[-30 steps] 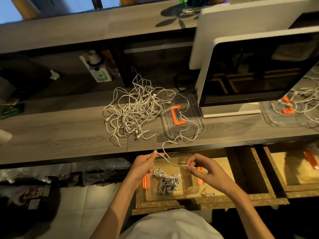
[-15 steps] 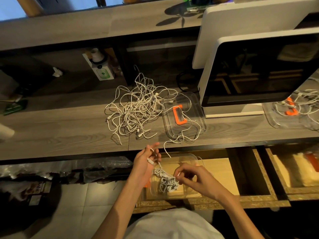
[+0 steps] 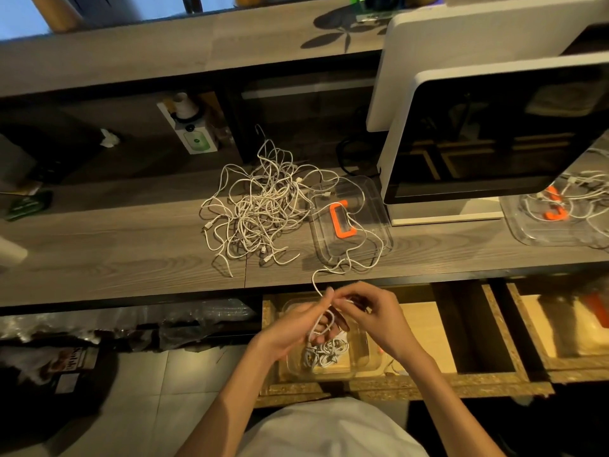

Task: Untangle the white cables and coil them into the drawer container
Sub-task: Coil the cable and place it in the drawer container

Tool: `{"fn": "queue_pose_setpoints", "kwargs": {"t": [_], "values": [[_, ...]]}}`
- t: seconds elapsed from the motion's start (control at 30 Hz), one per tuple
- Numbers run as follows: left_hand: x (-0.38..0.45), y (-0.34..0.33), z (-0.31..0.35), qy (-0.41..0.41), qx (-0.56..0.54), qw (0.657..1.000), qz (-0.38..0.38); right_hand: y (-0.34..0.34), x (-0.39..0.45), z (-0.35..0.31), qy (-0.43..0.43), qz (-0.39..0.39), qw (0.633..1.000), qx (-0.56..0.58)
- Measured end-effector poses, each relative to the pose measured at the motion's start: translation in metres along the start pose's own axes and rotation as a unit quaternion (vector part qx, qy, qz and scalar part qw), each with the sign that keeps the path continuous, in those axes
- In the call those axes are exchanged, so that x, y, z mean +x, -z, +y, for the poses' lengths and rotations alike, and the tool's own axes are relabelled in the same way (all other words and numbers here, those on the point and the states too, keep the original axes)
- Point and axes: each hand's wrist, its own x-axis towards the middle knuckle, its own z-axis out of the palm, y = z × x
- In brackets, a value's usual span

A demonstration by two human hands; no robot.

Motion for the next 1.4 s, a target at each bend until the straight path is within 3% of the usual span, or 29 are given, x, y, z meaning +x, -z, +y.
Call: {"fn": "queue_pose_setpoints", "kwargs": {"t": [0.13,0.3,0.53,0.7,0.87,1.0,1.1,1.23,1.4], "values": [[-0.006,-0.001,0.004,-0.057,0.076,0.995,-0.039,0.005,0.002,0.0,-0.015,0.002,1.0,0.027],[-0.007,0.005,0.001,-0.072,0.048,0.996,-0.026,0.019,0.002,0.006,-0.012,-0.002,1.0,-0.015],[-0.002,0.013,0.001,-0.133,-0.025,0.972,0.193,0.047,-0.005,0.024,-0.023,-0.018,0.991,-0.129],[0.007,0.006,0.006,-0.164,-0.167,0.949,0.213,0.046,-0.011,0.028,-0.035,-0.035,0.986,-0.158],[0.014,0.008,0.018,-0.178,-0.369,0.891,0.194,0.036,-0.019,0.024,-0.035,-0.041,0.996,-0.068],[0.024,0.007,0.032,-0.185,-0.461,0.845,0.201,0.026,-0.02,0.014,-0.03,-0.078,0.994,-0.064],[0.026,0.005,0.044,-0.185,-0.417,0.862,0.219,0.023,-0.019,0.004,-0.01,-0.118,0.991,-0.069],[0.028,-0.001,0.048,-0.186,-0.216,0.92,0.268,0.027,-0.016,-0.012,0.02,-0.157,0.987,-0.038],[0.025,-0.011,0.044,-0.122,-0.034,0.968,0.217,0.028,-0.005,-0.028,0.027,-0.08,0.995,0.052]]}}
